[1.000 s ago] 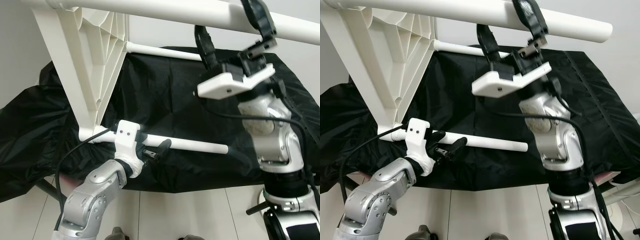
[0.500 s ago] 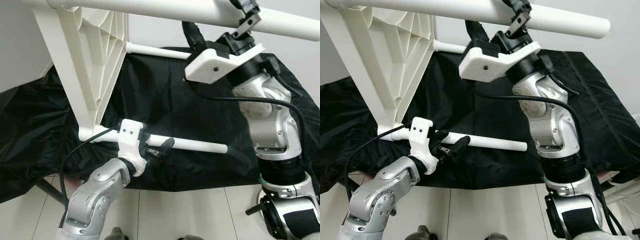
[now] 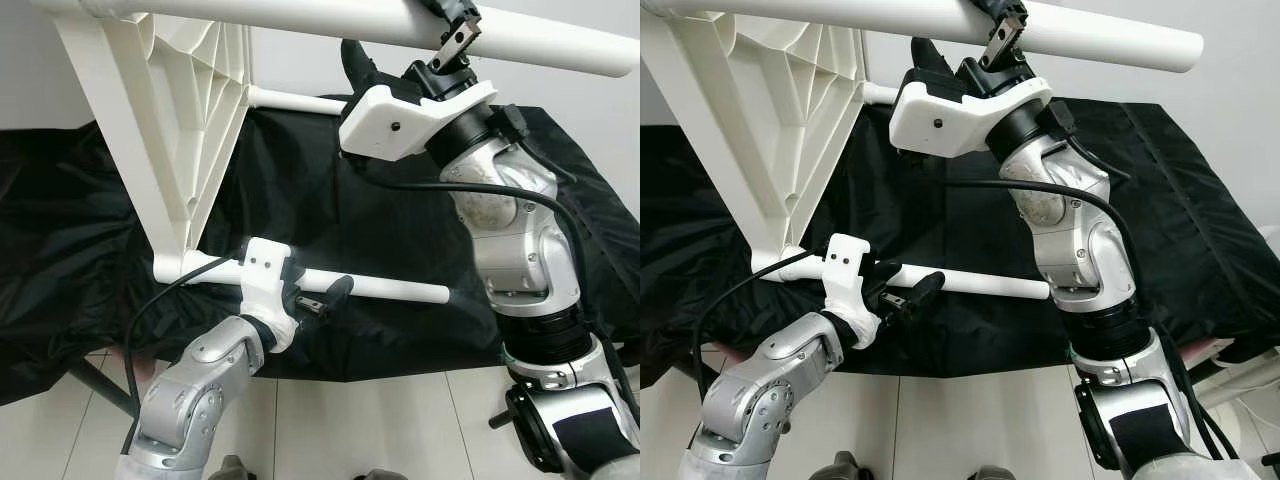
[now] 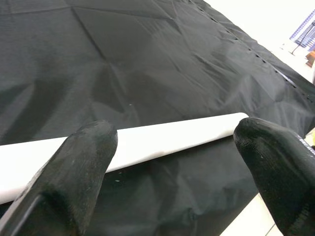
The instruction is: Building children table
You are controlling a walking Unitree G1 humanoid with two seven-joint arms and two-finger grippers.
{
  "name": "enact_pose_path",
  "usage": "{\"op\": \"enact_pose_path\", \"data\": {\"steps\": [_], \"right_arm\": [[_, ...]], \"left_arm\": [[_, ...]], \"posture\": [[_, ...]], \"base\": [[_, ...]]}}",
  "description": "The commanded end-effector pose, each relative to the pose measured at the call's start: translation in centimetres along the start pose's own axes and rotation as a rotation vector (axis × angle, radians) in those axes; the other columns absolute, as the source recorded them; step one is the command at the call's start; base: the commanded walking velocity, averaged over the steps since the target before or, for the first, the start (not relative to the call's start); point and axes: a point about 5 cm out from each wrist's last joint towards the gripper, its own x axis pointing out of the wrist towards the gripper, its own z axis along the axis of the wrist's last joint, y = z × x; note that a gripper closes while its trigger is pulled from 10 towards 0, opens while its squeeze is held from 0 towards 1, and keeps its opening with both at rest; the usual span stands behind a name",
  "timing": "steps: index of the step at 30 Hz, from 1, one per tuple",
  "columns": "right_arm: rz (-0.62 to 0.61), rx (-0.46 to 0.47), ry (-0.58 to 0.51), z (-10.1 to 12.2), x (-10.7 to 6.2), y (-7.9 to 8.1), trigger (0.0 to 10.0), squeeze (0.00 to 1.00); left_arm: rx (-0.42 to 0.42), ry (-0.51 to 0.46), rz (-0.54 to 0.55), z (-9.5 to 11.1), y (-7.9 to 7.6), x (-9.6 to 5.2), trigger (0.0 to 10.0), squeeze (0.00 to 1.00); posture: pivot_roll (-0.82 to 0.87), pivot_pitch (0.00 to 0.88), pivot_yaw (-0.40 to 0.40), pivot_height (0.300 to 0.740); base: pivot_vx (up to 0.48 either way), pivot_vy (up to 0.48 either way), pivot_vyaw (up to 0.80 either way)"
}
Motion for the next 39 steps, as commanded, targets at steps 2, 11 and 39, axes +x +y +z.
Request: {"op": "enact_pose_path", "data": {"steps": [2,11,39], "right_arm": [[0.041,-0.001,-0.023,0.5,0.2,0.9,10.0,0.0],[-0.016,0.074,0.103,-1.2,-0.5,-0.2,0.0,0.0],[-0.252,0.341,0.365,-3.6,-2.9,-3.7,0.0,0.0]], "left_arm": [[-0.004,0.004,0.001,-0.1,0.1,0.1,10.0,0.0],[-0.025,0.045,0.08,-0.6,0.6,0.4,10.0,0.0],[-0.282,0.117,0.607,0.7,5.0,2.7,10.0,0.0]], "posture": [[-0.01,0.039,0.005,0.74],[-0.01,0.044,-0.006,0.74],[-0.05,0.068,0.013,0.74]], "base": [[0.0,0.0,0.0],[0.0,0.0,0.0],[0.0,0.0,0.0]]}}
